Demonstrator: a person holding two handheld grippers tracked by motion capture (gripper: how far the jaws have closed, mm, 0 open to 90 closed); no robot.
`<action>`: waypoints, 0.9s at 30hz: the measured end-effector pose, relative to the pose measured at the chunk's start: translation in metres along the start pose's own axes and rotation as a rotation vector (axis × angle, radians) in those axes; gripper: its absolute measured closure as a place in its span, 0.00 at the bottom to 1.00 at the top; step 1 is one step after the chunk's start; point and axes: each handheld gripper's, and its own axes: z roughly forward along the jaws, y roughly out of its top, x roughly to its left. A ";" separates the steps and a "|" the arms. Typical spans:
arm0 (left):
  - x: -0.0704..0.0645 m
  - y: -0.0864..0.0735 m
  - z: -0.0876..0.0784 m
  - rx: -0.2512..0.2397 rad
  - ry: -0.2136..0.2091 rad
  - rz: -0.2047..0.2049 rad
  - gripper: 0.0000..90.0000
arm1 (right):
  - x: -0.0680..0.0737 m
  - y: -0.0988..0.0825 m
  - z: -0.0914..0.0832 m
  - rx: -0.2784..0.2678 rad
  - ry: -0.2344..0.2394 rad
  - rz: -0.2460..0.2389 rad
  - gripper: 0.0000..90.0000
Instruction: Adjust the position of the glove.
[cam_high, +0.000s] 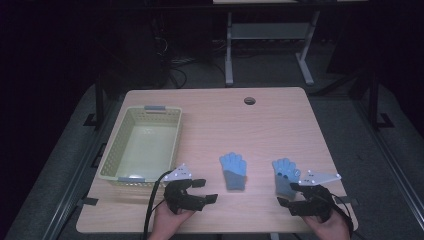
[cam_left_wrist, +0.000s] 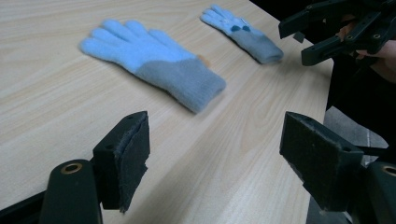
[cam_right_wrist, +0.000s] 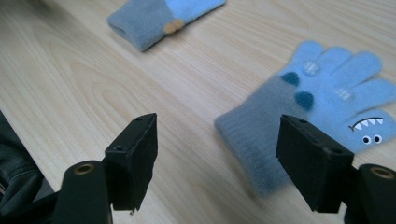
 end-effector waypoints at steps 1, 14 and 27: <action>0.000 0.000 0.000 0.001 0.003 0.001 0.27 | 0.000 0.000 0.000 0.003 0.000 0.003 0.32; -0.001 0.000 -0.005 -0.022 0.015 -0.002 0.27 | 0.003 0.008 0.001 0.007 -0.006 -0.029 0.33; -0.002 0.001 -0.004 -0.013 0.010 0.015 0.27 | -0.009 0.020 -0.002 -0.007 -0.002 -0.027 0.33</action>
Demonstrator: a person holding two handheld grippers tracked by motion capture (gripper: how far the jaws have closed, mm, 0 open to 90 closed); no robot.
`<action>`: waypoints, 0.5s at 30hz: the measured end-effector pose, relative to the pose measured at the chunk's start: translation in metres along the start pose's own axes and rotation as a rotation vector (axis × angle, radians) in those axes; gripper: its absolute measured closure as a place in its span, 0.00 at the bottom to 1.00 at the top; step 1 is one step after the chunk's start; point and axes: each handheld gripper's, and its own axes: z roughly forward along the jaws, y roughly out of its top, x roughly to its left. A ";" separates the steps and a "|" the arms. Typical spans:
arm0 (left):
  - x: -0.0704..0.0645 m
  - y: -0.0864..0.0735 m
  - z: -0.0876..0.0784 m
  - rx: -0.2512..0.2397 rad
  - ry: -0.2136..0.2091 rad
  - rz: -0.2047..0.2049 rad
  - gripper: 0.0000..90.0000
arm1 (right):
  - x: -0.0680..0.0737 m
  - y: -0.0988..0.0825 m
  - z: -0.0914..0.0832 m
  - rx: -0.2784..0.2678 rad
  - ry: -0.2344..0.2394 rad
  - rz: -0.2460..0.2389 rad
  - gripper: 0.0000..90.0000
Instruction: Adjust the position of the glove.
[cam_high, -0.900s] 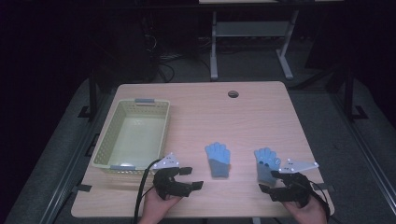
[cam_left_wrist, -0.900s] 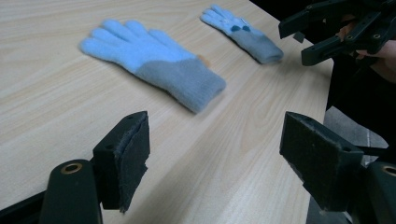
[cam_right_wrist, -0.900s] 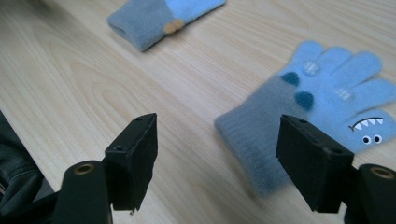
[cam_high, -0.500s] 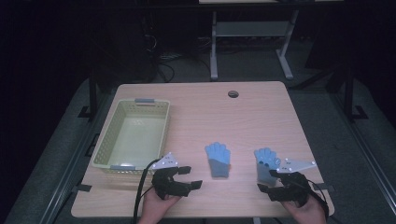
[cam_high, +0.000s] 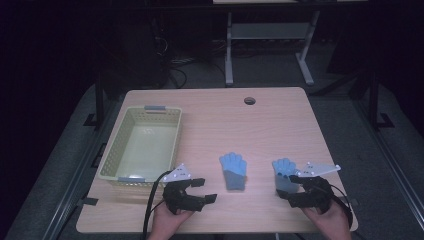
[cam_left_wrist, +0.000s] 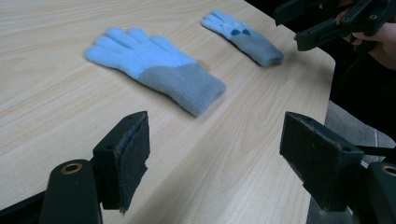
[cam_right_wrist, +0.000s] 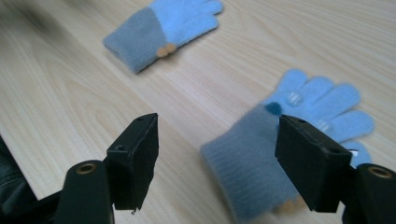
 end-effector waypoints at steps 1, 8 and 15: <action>0.000 0.000 0.000 0.000 0.000 -0.001 0.27 | -0.002 0.002 0.001 0.003 -0.004 -0.002 0.33; 0.000 0.000 0.000 -0.008 0.001 -0.008 0.27 | -0.010 0.016 0.000 0.027 0.001 -0.003 0.33; 0.002 0.001 -0.003 -0.018 0.008 -0.007 0.27 | -0.023 0.027 -0.001 0.049 0.009 -0.004 0.36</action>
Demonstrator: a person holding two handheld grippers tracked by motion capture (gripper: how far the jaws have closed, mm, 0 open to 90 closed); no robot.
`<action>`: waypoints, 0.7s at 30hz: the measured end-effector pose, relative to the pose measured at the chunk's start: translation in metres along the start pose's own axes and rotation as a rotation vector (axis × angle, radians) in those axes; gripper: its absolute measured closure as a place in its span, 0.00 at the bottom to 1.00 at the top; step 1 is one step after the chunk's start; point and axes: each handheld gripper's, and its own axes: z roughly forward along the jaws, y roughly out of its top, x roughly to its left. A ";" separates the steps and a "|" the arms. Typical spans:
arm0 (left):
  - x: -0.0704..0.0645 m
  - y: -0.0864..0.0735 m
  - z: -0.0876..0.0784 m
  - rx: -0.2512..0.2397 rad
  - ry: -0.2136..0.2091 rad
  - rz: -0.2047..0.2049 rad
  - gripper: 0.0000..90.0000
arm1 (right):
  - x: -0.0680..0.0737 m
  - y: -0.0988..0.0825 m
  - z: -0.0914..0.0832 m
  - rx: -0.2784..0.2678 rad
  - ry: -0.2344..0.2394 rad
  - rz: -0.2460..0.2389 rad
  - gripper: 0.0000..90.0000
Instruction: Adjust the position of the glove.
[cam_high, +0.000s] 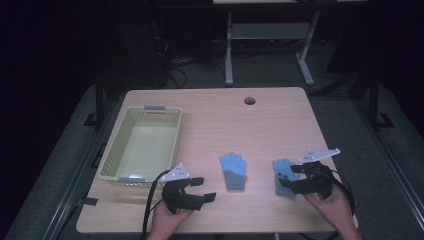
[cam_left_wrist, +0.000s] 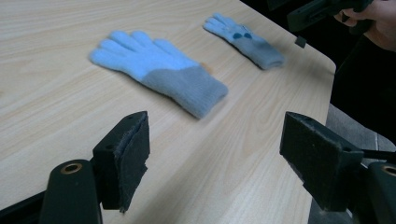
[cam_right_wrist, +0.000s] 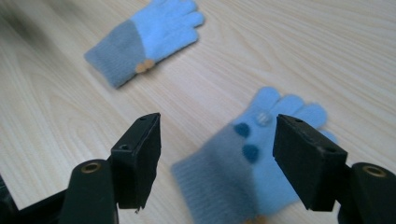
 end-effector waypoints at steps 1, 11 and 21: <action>0.000 0.000 0.000 -0.002 0.001 -0.002 0.27 | -0.002 0.003 0.001 0.009 -0.004 -0.001 0.36; 0.000 0.000 0.001 -0.002 -0.004 -0.002 0.27 | -0.012 0.019 0.013 0.090 -0.006 -0.014 0.43; -0.001 0.000 0.001 -0.007 -0.015 -0.010 0.27 | -0.024 0.013 0.032 0.189 -0.026 0.021 0.53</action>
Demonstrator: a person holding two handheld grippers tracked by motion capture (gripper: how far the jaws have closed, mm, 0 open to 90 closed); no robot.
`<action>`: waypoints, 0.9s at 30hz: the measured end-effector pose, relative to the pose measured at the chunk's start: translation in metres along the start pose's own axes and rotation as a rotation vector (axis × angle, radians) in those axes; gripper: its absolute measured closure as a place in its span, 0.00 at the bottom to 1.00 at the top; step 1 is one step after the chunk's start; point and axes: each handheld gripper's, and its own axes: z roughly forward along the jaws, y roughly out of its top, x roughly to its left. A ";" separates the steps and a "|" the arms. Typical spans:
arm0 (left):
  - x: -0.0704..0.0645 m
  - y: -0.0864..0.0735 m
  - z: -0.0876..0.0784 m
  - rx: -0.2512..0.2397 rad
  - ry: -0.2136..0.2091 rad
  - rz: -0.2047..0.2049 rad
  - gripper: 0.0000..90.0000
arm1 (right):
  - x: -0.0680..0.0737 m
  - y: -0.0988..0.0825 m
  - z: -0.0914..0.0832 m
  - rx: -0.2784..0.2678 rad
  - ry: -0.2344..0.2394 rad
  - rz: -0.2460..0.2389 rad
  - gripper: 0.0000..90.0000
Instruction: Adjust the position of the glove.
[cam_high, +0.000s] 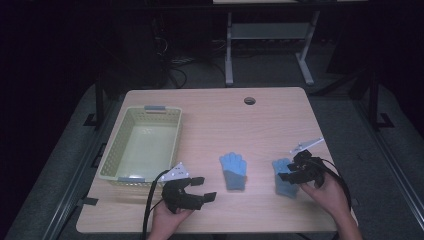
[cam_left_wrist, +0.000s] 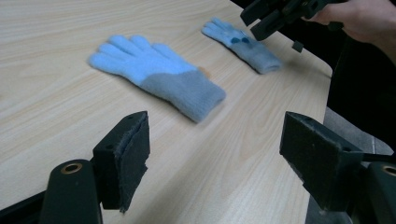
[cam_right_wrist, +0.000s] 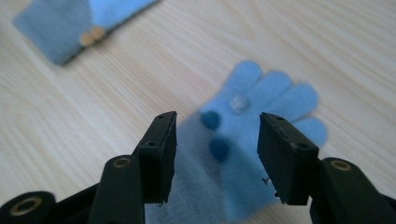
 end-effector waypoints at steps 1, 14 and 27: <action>0.000 0.000 0.001 0.005 -0.003 0.002 0.27 | -0.001 -0.003 0.003 0.013 -0.007 0.004 0.55; -0.003 -0.001 0.005 0.015 -0.022 -0.001 0.27 | 0.002 -0.009 0.017 0.061 -0.073 -0.017 0.67; -0.004 -0.001 0.006 0.018 -0.018 0.007 0.27 | 0.005 -0.011 0.017 0.049 -0.098 -0.026 0.86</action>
